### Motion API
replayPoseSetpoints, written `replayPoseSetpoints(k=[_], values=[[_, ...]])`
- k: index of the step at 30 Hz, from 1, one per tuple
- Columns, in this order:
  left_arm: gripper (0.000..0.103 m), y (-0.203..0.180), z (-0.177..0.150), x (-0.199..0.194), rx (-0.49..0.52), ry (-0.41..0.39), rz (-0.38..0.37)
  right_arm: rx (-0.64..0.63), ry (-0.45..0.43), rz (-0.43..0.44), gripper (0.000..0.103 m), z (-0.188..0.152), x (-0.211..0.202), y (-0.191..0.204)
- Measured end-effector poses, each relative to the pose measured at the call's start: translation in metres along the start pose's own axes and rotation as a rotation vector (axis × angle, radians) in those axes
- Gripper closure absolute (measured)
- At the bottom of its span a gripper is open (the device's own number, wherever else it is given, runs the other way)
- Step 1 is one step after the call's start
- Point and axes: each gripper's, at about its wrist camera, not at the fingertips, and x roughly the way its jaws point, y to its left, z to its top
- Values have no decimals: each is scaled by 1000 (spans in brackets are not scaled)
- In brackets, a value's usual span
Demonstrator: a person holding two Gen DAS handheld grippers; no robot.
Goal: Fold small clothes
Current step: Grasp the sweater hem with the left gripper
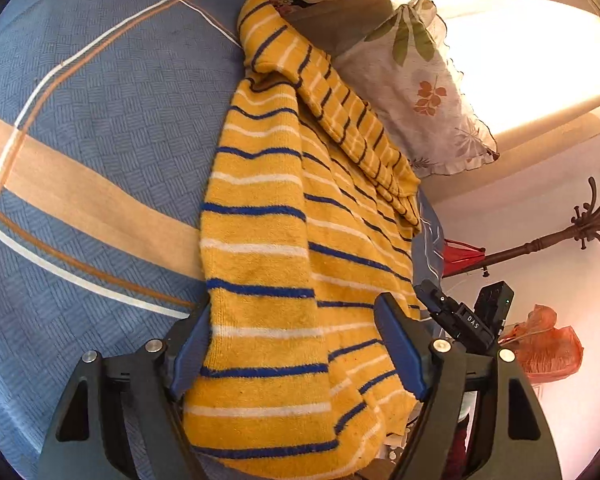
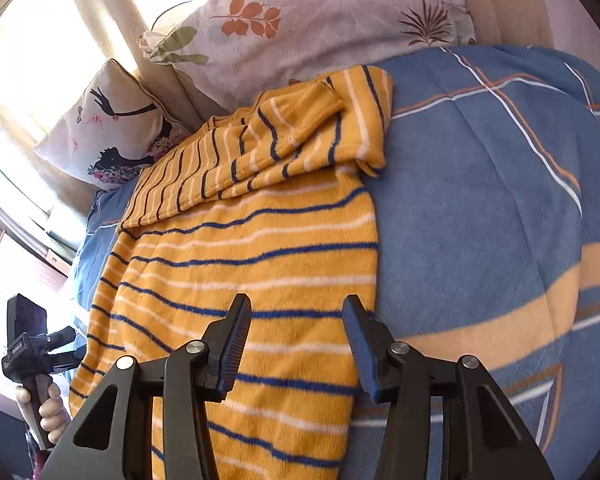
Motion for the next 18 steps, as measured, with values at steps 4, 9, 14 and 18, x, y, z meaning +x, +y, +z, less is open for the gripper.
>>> replayPoseSetpoints(k=[4,9,14,18], values=[[26,-5,-19,4,17,13,-73,68,-10,5,47,-22,-17,-18],[26,-10,-44,0,60,14,-157,129,11,120,47,-47,-31,-32],[26,-13,-63,-4,66,20,-227,161,119,366,46,-77,-22,-19],[25,-19,-78,-7,90,1,-197,95,135,414,44,-106,-25,6]])
